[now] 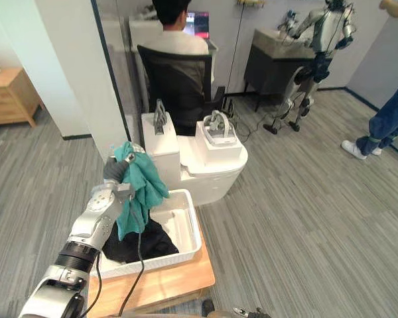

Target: Tidy the bed and pick cloth on bed and put in laundry

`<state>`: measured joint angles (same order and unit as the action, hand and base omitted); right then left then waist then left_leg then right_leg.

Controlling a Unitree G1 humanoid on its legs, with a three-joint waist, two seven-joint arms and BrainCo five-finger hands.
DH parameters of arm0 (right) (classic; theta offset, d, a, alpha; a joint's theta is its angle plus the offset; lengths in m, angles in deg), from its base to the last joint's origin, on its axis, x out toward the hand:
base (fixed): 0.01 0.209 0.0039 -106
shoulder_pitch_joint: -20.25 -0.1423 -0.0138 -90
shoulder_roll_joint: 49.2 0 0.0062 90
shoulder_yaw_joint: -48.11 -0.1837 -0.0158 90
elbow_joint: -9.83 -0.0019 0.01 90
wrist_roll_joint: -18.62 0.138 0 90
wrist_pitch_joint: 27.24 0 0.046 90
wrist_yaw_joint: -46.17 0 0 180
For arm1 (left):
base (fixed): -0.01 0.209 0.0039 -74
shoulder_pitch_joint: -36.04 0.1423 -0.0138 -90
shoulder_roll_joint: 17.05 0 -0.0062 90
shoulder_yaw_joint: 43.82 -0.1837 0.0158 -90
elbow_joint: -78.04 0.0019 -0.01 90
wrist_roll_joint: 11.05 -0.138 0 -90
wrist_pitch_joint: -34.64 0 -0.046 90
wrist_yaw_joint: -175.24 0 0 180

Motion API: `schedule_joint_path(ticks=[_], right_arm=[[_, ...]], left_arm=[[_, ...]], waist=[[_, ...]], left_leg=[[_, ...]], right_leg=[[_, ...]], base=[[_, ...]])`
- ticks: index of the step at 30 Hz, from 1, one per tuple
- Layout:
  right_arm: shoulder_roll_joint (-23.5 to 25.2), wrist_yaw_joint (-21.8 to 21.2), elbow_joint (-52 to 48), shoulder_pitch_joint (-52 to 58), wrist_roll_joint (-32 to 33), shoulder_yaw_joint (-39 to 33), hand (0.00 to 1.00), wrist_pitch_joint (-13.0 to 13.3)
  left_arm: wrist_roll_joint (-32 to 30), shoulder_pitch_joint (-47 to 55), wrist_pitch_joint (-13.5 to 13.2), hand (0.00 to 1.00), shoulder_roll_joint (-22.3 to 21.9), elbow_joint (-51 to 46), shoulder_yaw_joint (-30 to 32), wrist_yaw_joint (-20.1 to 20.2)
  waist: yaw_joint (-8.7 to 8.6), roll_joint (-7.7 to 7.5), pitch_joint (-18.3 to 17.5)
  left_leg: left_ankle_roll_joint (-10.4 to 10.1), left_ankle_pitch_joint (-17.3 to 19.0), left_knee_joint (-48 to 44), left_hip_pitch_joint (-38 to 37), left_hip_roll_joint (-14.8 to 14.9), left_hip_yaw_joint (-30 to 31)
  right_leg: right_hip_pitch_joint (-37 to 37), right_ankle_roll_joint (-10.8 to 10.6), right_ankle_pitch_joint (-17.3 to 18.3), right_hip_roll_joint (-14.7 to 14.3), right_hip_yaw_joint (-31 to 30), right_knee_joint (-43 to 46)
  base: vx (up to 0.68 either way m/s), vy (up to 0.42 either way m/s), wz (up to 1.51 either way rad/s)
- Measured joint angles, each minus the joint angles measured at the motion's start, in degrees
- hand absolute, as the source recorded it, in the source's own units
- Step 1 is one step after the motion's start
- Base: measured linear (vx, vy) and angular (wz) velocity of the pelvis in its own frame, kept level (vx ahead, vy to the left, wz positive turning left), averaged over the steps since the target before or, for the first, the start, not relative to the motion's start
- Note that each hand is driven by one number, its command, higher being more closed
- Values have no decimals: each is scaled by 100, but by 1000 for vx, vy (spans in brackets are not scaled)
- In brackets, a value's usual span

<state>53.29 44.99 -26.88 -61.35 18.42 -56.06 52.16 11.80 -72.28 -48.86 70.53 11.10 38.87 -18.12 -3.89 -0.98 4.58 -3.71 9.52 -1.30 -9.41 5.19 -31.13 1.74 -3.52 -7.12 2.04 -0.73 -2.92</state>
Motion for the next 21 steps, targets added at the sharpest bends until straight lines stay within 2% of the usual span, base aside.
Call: schedule_joint_path(ticks=[4,9,10,12,16,21], right_arm=[[-46,69,48,-79,16,-5,0,54],[-43,158,75,-214,167,-1,0,129],[-41,163,92,-223,168,-1,0,162],[-44,180,163,-295,171,-3,0,169],[-129,201,280,-401,167,-20,0,166],[-129,223,301,-401,111,2,0,218]], left_arm=[[-477,615,48,100,-259,251,-166,166],[-1058,1048,71,100,-452,1070,-123,-91],[-1126,1054,84,0,-454,1397,-12,-101],[-1215,1072,79,0,-468,1835,237,-82],[-1333,1091,-264,0,-571,2357,560,-73],[-1273,1195,-718,0,-610,2571,675,-307]], waist=[[23,63,134],[47,23,278],[52,12,289],[47,17,335],[36,125,395],[31,125,396]], left_leg=[[13,-16,3,-16,-8,36],[36,-30,4,-21,-57,98],[47,-47,6,23,-69,134],[47,-96,31,46,-87,182],[43,-156,126,25,-81,187],[40,-158,189,-152,-66,178]], right_leg=[[0,2,10,-3,26,40],[42,47,217,41,80,194],[65,70,274,57,116,194],[103,75,344,79,151,193],[89,77,345,53,158,170],[-62,77,344,13,159,92]], base=[[0,-16,6],[-53,-37,4],[-47,-55,9],[-36,-69,11],[-38,-49,2],[-3,-16,-1]])
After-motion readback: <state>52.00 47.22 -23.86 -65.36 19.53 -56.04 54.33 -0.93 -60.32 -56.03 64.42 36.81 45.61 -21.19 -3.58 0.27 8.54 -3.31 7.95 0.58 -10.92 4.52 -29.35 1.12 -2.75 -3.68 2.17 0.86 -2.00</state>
